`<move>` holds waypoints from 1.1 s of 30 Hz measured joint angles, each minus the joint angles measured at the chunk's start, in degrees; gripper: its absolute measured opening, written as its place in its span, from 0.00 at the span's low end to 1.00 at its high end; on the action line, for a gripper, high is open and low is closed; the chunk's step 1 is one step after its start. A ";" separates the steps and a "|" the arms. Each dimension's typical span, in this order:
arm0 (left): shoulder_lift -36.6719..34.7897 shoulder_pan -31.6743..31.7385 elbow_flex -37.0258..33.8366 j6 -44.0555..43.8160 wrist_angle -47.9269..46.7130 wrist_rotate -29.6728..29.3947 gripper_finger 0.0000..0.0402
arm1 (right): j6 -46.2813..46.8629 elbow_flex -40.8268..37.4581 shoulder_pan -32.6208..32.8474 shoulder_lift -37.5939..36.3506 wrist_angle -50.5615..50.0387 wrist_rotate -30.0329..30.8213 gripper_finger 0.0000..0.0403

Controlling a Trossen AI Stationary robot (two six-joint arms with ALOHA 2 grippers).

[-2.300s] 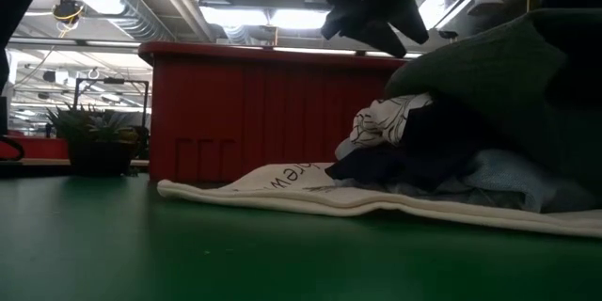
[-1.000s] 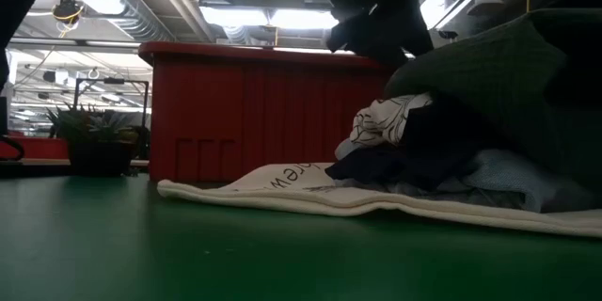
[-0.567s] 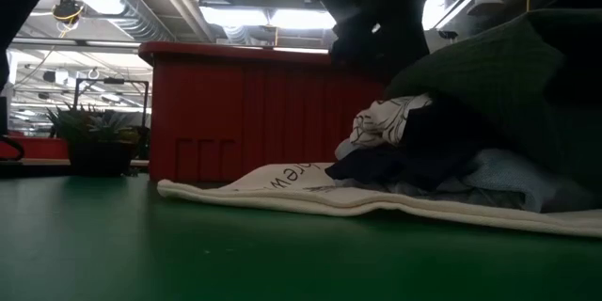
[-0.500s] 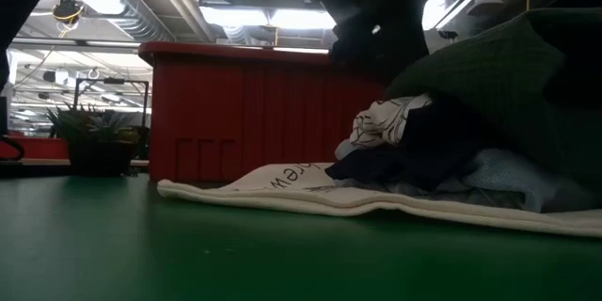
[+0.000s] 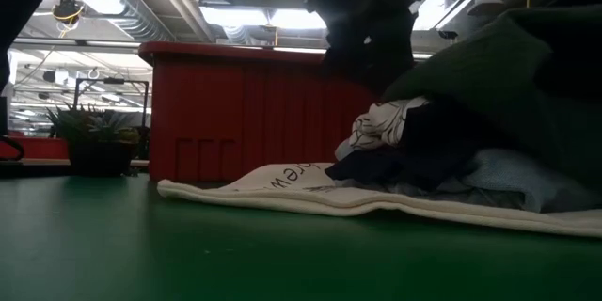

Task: Fold laundry
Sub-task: Fold the green shirt

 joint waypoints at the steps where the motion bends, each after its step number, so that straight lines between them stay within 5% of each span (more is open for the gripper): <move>1: 0.00 0.07 0.00 0.00 -0.38 0.00 0.48 | 0.01 0.00 0.00 -0.12 0.05 -0.45 0.06; 24: 2.83 0.81 -0.33 -0.08 -10.62 0.51 0.48 | -6.05 -0.25 -0.02 -5.31 -0.03 -1.09 0.01; 33: 3.13 0.83 -0.31 -0.04 -12.81 0.03 0.48 | -5.76 -12.28 -0.02 -11.75 -0.14 -5.40 0.03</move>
